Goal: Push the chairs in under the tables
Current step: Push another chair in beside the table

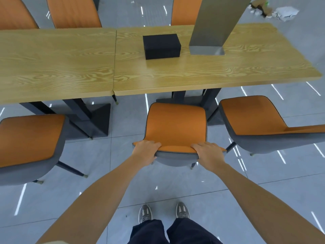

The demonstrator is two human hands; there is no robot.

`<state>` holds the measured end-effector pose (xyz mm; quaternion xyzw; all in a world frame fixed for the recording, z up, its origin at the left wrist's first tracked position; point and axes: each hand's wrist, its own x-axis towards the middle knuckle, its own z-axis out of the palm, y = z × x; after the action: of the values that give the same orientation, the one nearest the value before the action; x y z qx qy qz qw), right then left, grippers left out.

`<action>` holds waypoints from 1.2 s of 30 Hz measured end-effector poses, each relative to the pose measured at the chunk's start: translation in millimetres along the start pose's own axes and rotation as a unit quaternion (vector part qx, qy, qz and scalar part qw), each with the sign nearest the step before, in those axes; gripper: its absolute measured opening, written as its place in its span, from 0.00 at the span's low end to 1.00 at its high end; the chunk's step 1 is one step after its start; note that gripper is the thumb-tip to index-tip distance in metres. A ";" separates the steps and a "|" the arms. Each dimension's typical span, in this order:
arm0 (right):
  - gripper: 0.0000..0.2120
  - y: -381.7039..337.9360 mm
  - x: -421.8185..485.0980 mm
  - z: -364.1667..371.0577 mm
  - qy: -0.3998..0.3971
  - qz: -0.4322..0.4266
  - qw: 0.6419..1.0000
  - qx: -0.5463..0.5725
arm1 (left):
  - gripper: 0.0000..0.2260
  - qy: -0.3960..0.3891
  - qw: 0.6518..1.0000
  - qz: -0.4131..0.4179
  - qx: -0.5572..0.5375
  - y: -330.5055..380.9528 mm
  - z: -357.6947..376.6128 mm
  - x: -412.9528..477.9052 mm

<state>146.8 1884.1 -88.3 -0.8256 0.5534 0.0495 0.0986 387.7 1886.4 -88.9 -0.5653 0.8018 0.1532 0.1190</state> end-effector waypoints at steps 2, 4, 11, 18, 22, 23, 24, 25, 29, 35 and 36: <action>0.19 -14.2 5.5 -3.5 0.006 -0.023 1.000 0.002 | 0.12 0.002 1.000 -0.014 -0.022 -13.2 2.9 -10.5; 0.18 -29.3 13.6 -8.5 0.004 -0.042 0.999 -0.006 | 0.12 0.001 0.999 -0.028 -0.042 -26.3 4.5 -21.0; 0.19 -84.9 33.2 -3.9 -0.022 -0.081 0.996 0.008 | 0.10 -0.011 0.997 -0.068 -0.038 -72.4 10.2 -62.5; 0.19 -146.4 34.6 13.3 -0.043 -0.113 0.992 0.035 | 0.12 -0.004 0.993 -0.107 -0.044 -115.9 24.2 -108.0; 0.21 -171.8 40.1 15.7 -0.031 -0.133 0.990 0.037 | 0.13 0.004 0.991 -0.123 -0.053 -134.2 31.3 -127.4; 0.21 -178.1 42.3 15.9 -0.029 -0.138 0.989 0.038 | 0.12 0.005 0.990 -0.127 -0.055 -139.5 31.6 -132.0; 0.21 -184.7 44.9 16.1 -0.026 -0.144 0.989 0.036 | 0.11 0.006 0.990 -0.131 -0.055 -145.1 31.9 -136.5; 0.20 -191.5 47.3 16.4 -0.025 -0.149 0.988 0.034 | 0.11 0.007 0.989 -0.136 -0.053 -150.7 32.0 -140.8; 0.20 -213.6 56.2 17.4 -0.026 -0.153 0.987 0.031 | 0.10 0.010 0.987 -0.150 -0.047 -170.6 30.1 -150.2; 0.19 -241.9 72.5 17.5 -0.030 -0.169 0.985 0.035 | 0.11 0.013 0.984 -0.170 -0.057 -200.3 32.4 -159.2; 0.19 -244.5 76.0 16.7 -0.029 -0.171 0.984 0.038 | 0.11 0.011 0.983 -0.172 -0.057 -204.5 31.8 -159.0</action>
<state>402.1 1908.9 -92.8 -0.9020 0.4023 0.0353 0.1528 634.0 1972.7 -83.1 -0.7026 0.6834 0.1698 0.1021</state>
